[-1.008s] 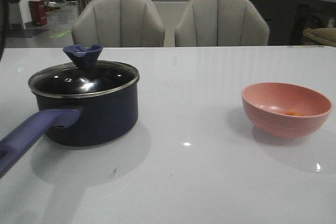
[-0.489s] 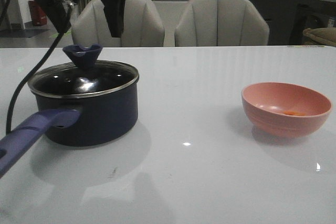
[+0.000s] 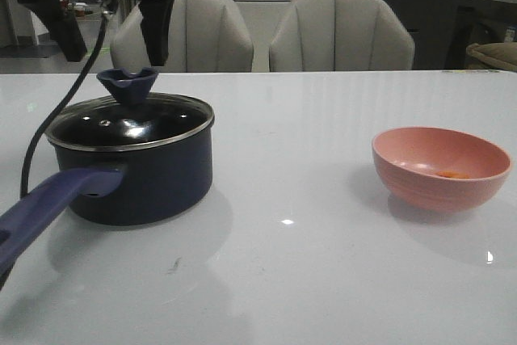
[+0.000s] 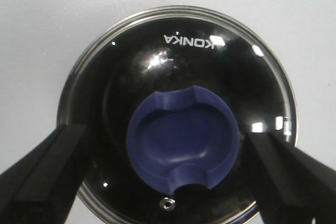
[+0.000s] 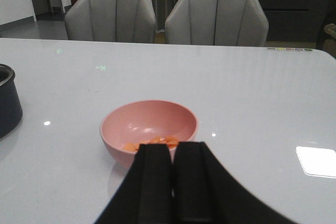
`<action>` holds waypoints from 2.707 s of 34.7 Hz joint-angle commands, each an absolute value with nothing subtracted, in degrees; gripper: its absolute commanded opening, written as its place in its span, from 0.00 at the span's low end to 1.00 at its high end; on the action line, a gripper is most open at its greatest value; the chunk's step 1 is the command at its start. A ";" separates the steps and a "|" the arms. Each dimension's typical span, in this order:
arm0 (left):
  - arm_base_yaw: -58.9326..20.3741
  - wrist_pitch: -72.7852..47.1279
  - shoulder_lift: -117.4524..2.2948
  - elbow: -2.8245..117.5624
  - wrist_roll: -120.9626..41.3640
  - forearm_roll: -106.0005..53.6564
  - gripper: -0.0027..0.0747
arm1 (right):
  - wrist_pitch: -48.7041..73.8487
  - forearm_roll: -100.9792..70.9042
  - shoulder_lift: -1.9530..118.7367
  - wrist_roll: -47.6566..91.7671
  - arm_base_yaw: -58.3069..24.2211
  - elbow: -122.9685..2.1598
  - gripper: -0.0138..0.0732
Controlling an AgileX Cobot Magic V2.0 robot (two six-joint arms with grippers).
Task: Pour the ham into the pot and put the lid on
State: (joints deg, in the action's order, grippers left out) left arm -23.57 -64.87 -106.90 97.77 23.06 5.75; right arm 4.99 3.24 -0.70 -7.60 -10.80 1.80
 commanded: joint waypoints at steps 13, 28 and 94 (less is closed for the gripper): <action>-23.31 -64.84 -109.14 100.03 23.51 3.64 0.83 | 0.00 3.68 -1.67 -7.22 -10.58 1.24 0.33; -23.20 -64.49 -109.14 100.29 23.51 4.29 0.45 | 0.00 3.68 -1.67 -7.22 -10.58 1.24 0.33; 9.42 -40.91 -96.92 63.70 1.96 0.91 0.45 | 0.00 3.68 -1.72 -7.22 -10.58 1.24 0.33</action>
